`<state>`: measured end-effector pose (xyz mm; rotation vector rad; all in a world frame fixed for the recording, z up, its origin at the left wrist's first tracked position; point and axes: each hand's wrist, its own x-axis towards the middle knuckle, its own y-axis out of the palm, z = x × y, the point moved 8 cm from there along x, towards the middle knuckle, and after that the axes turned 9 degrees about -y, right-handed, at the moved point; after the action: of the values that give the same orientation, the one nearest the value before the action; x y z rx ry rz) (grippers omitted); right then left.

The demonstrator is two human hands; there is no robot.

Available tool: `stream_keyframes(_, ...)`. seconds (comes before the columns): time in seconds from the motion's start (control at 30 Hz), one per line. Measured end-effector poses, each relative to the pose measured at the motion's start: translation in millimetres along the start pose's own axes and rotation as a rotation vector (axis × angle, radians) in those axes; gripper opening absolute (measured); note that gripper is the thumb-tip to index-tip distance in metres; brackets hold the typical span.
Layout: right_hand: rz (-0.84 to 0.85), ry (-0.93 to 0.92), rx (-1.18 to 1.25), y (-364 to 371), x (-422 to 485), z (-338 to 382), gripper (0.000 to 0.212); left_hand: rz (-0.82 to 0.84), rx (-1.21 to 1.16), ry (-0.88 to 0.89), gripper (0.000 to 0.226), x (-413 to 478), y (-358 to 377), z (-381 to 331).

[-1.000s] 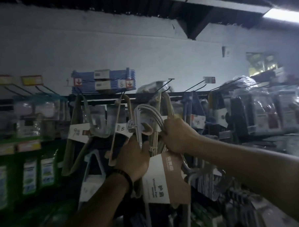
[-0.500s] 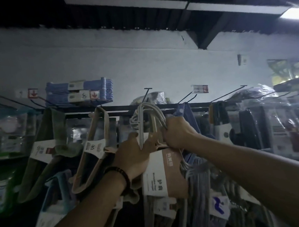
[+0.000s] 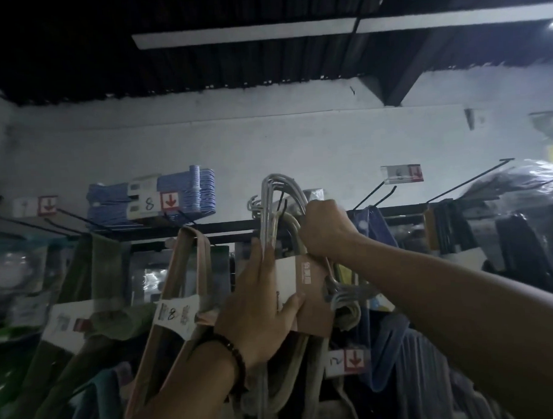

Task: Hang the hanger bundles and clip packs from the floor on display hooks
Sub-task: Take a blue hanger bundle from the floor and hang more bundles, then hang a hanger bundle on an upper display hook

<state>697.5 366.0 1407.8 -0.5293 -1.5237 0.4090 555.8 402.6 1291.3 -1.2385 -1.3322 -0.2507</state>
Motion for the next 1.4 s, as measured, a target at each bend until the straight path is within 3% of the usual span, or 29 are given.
stream_keyframes(0.1, -0.063, 0.053, 0.03, 9, 8, -8, 0.008, 0.018, -0.015, 0.036, 0.097, 15, 16, 11)
stream_keyframes(0.33, -0.059, 0.1, 0.008, 46, 27, -16, 0.013, 0.106, 0.0, 0.045, 0.094, 52, 61, 51)
stream_keyframes(0.47, 0.123, 0.113, -0.055, 82, 28, -23, 0.016, 0.144, 0.106, 0.076, 0.101, 61, 91, 67)
stream_keyframes(0.6, 0.176, 0.158, -0.098, 101, 23, -43, 0.016, 0.125, 0.267, 0.121, 0.107, 56, 110, 68)
stream_keyframes(0.73, 0.266, 0.088, -0.081, 107, 33, -50, 0.013, 0.136, 0.297, 0.092, 0.108, 57, 108, 62)
stream_keyframes(0.97, 0.417, 0.009, 0.127, 119, 9, -54, 0.043, 0.208, 0.292, -0.021, 0.105, 49, 91, 67)
stream_keyframes(1.03, 0.327, -0.015, 0.162, 109, 1, -55, 0.049, 0.187, 0.286, -0.036, 0.1, 42, 81, 68)
stream_keyframes(1.23, -0.034, -0.125, 0.253, 62, -32, -40, 0.033, -0.002, 0.269, -0.024, 0.063, -8, 36, 38)
stream_keyframes(1.4, -0.013, -0.347, 0.442, 58, -83, 15, 0.026, -0.038, 0.385, -0.154, 0.033, -73, 0, 37)
